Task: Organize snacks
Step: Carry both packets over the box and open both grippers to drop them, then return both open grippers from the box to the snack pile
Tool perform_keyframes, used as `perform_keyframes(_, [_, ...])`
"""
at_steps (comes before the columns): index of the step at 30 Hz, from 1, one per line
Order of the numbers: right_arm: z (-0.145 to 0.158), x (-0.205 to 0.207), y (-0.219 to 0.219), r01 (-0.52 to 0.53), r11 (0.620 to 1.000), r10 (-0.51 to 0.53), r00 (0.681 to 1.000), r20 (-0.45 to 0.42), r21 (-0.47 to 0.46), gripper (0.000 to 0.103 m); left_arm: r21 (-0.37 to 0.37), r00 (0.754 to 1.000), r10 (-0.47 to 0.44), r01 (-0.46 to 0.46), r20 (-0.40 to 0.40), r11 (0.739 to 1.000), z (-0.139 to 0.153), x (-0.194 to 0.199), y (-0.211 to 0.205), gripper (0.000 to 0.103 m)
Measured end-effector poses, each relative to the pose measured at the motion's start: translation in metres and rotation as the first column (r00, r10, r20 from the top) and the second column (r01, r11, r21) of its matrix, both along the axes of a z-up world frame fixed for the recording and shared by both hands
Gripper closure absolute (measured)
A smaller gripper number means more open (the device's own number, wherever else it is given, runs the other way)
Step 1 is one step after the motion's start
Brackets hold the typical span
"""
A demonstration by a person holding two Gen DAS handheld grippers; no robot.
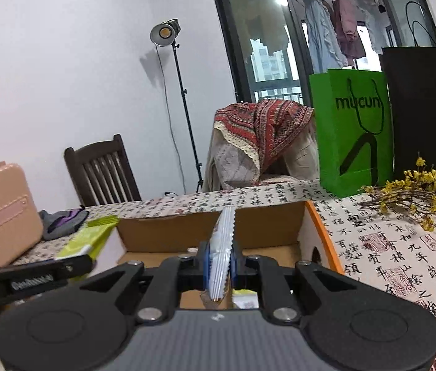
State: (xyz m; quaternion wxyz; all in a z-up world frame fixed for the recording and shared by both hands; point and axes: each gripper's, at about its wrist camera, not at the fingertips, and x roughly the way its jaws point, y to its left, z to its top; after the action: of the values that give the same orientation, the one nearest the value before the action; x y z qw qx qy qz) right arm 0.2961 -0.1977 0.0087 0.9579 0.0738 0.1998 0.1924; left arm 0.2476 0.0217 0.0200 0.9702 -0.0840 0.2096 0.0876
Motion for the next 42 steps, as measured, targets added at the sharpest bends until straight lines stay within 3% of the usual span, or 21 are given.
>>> perform_keyframes(5, [-0.008,0.005,-0.007,-0.003,1.0,0.003,1.0,-0.029,0.026,0.088,0.003,1.0,-0.011,0.011,0.015,1.0,-0.005,0.0,0.003,0.062])
perform_keyframes(7, [-0.009,0.003,-0.008,-0.007,1.0,0.008,0.999,-0.034,0.03,0.087,0.018,1.0,-0.008,0.008,0.029,1.0,-0.005,-0.002,0.0,0.054])
perform_keyframes(8, [-0.01,0.003,-0.008,-0.008,1.0,0.009,0.999,-0.036,0.026,0.082,0.017,0.999,-0.007,0.006,0.04,1.0,-0.005,-0.004,0.001,0.037])
perform_keyframes(9, [-0.011,0.002,-0.008,-0.01,1.0,0.011,0.999,-0.036,0.021,0.075,0.01,0.998,-0.002,0.002,0.055,1.0,-0.004,-0.007,0.001,0.022])
perform_keyframes(11, [-0.013,0.0,-0.008,0.006,1.0,-0.006,1.0,-0.03,0.007,0.029,0.009,0.997,0.025,-0.025,0.072,1.0,-0.002,-0.012,0.002,0.01])
perform_keyframes(12, [-0.013,-0.001,-0.008,0.017,1.0,-0.017,1.0,-0.023,0.003,0.02,0.005,0.996,0.034,-0.034,0.082,0.999,-0.001,-0.014,0.003,0.001])
perform_keyframes(13, [-0.012,-0.001,-0.008,0.023,1.0,-0.023,1.0,-0.016,0.002,0.009,-0.004,0.995,0.038,-0.038,0.09,0.999,0.0,-0.016,0.004,0.0])
perform_keyframes(14, [-0.011,-0.002,-0.009,0.028,1.0,-0.028,1.0,-0.012,0.006,0.004,-0.014,0.995,0.047,-0.046,0.089,0.999,0.0,-0.017,0.005,0.0])
perform_keyframes(19, [-0.011,-0.002,-0.009,0.032,0.999,-0.033,0.999,-0.013,-0.01,0.0,-0.064,0.998,0.03,-0.026,0.053,0.998,0.001,-0.015,0.012,0.0])
perform_keyframes(32, [-0.002,-0.002,-0.009,0.061,0.998,-0.061,0.998,0.016,-0.025,0.0,-0.084,0.997,0.054,-0.049,0.059,0.995,0.017,-0.02,0.012,0.0])
perform_keyframes(42, [0.026,-0.033,-0.017,0.044,0.999,-0.044,0.999,0.006,-0.021,0.0,-0.052,0.998,0.032,-0.028,0.063,0.998,0.042,-0.054,0.013,0.0])
